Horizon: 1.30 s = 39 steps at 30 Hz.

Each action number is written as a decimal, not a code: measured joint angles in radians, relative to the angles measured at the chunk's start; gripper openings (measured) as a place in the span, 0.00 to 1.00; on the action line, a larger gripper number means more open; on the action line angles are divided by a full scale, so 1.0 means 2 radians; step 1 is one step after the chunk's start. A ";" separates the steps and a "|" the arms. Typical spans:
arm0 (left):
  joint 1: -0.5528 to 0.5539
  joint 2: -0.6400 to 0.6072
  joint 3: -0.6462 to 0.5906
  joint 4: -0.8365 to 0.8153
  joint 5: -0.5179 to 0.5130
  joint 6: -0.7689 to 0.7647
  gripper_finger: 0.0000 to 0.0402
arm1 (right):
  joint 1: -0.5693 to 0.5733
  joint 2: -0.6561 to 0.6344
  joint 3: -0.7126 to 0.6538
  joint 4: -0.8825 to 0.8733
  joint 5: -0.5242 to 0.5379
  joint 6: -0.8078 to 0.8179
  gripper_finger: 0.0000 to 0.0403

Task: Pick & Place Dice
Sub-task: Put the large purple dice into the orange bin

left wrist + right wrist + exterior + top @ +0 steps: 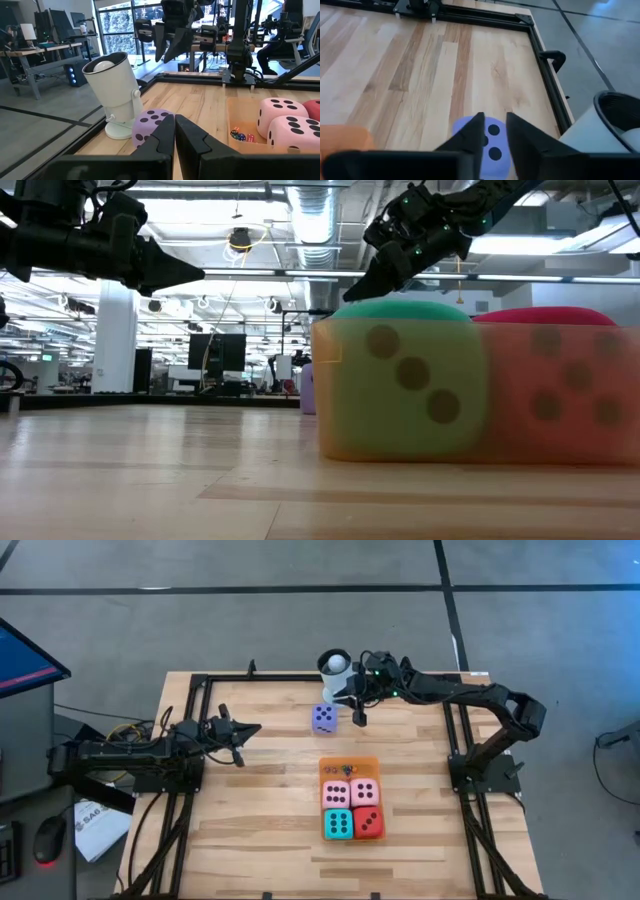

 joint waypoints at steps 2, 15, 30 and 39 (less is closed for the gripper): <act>0.000 0.000 0.000 0.000 0.000 0.000 0.00 | 0.003 0.000 0.000 -0.002 0.001 0.000 0.23; 0.000 0.000 0.000 0.000 0.000 0.000 0.00 | 0.012 0.000 0.000 -0.002 0.001 -0.002 0.69; 0.000 0.000 0.000 0.000 0.000 0.000 0.00 | 0.028 0.000 0.000 -0.006 0.036 -0.002 0.89; 0.000 0.000 0.000 0.000 0.000 0.000 0.00 | 0.027 0.000 0.000 -0.006 0.036 -0.005 0.89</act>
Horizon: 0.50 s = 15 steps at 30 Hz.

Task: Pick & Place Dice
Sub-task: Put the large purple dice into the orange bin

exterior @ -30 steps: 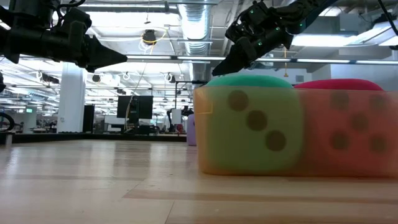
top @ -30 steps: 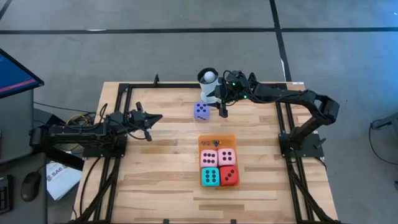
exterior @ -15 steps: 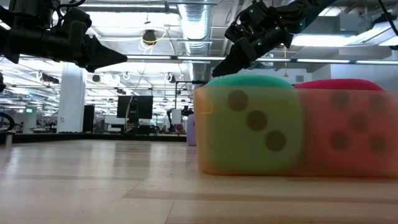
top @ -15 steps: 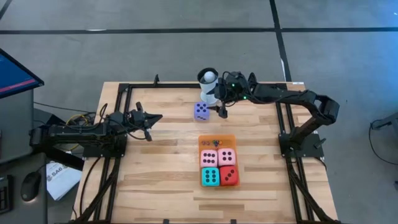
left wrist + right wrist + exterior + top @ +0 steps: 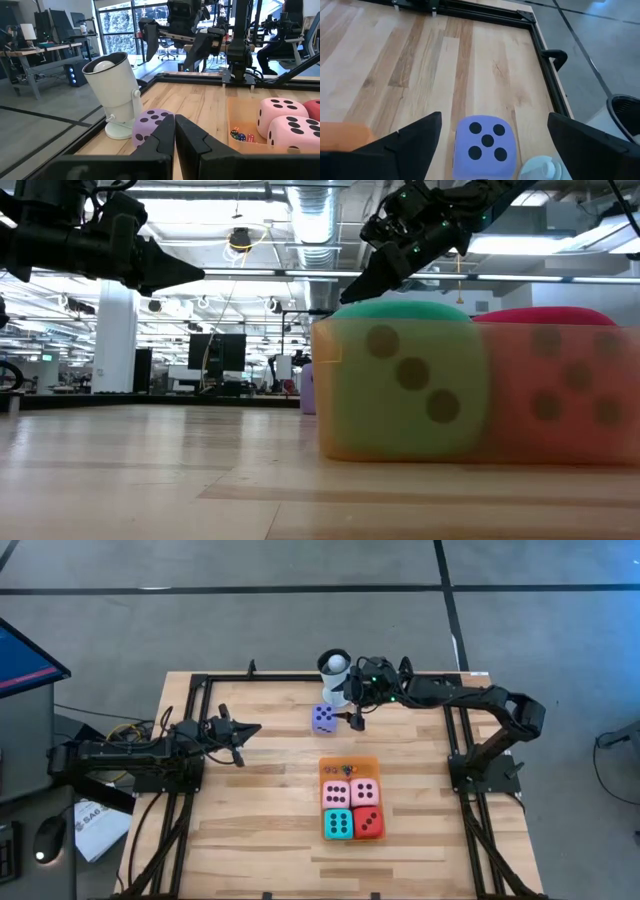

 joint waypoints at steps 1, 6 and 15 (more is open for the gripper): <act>0.000 0.000 0.000 0.000 0.000 0.000 0.00 | 0.000 0.000 0.000 0.000 0.000 0.002 0.89; 0.000 0.000 0.000 0.000 0.000 0.000 0.00 | 0.000 0.000 0.000 0.000 0.000 0.031 0.89; 0.000 0.000 0.000 0.000 0.000 0.000 0.00 | 0.001 0.000 0.000 0.007 0.000 0.030 0.89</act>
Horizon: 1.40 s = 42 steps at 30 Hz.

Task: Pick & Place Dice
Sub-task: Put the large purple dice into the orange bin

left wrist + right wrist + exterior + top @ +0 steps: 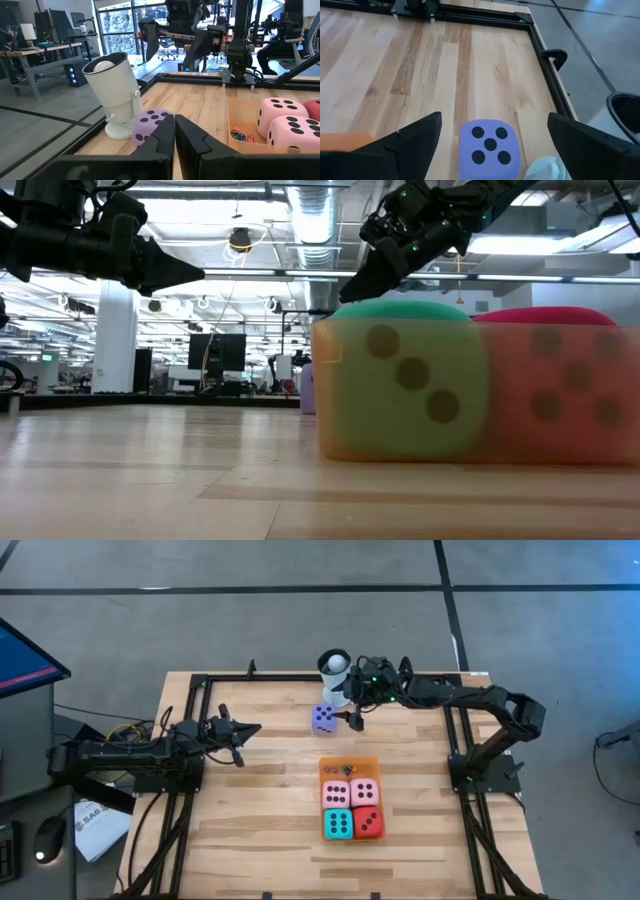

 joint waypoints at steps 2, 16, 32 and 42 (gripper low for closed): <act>0.000 0.000 0.000 0.000 0.000 0.000 0.00 | 0.002 0.000 0.000 0.001 0.000 0.000 0.89; 0.000 0.000 0.000 0.000 0.000 0.000 0.00 | 0.006 0.000 0.000 0.001 -0.001 -0.001 0.91; 0.000 0.000 0.000 0.000 0.000 0.000 0.00 | 0.006 0.000 0.000 0.001 0.000 -0.017 0.99; 0.000 0.000 0.000 0.000 0.000 0.000 0.00 | 0.006 0.000 0.000 0.001 0.000 -0.017 0.99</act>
